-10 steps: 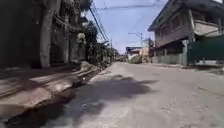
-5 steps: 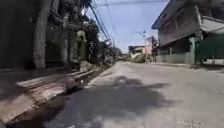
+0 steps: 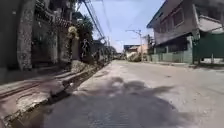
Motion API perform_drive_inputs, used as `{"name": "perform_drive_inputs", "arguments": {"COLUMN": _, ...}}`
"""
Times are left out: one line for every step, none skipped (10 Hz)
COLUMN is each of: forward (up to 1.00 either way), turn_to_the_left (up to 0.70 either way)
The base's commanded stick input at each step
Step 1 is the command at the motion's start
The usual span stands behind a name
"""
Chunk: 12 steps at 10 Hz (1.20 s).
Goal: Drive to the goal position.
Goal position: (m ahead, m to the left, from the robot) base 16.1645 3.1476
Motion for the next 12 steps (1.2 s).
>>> {"name": "perform_drive_inputs", "arguments": {"forward": 1.0, "turn_to_the_left": 0.0}}
{"name": "perform_drive_inputs", "arguments": {"forward": 1.0, "turn_to_the_left": 0.0}}
{"name": "perform_drive_inputs", "arguments": {"forward": 1.0, "turn_to_the_left": 0.0}}
{"name": "perform_drive_inputs", "arguments": {"forward": 1.0, "turn_to_the_left": 0.0}}
{"name": "perform_drive_inputs", "arguments": {"forward": 1.0, "turn_to_the_left": 0.0}}
{"name": "perform_drive_inputs", "arguments": {"forward": 1.0, "turn_to_the_left": -0.04}}
{"name": "perform_drive_inputs", "arguments": {"forward": 1.0, "turn_to_the_left": -0.28}}
{"name": "perform_drive_inputs", "arguments": {"forward": 1.0, "turn_to_the_left": -0.39}}
{"name": "perform_drive_inputs", "arguments": {"forward": 1.0, "turn_to_the_left": -0.4}}
{"name": "perform_drive_inputs", "arguments": {"forward": 1.0, "turn_to_the_left": -0.4}}
{"name": "perform_drive_inputs", "arguments": {"forward": 1.0, "turn_to_the_left": -0.21}}
{"name": "perform_drive_inputs", "arguments": {"forward": 1.0, "turn_to_the_left": -0.01}}
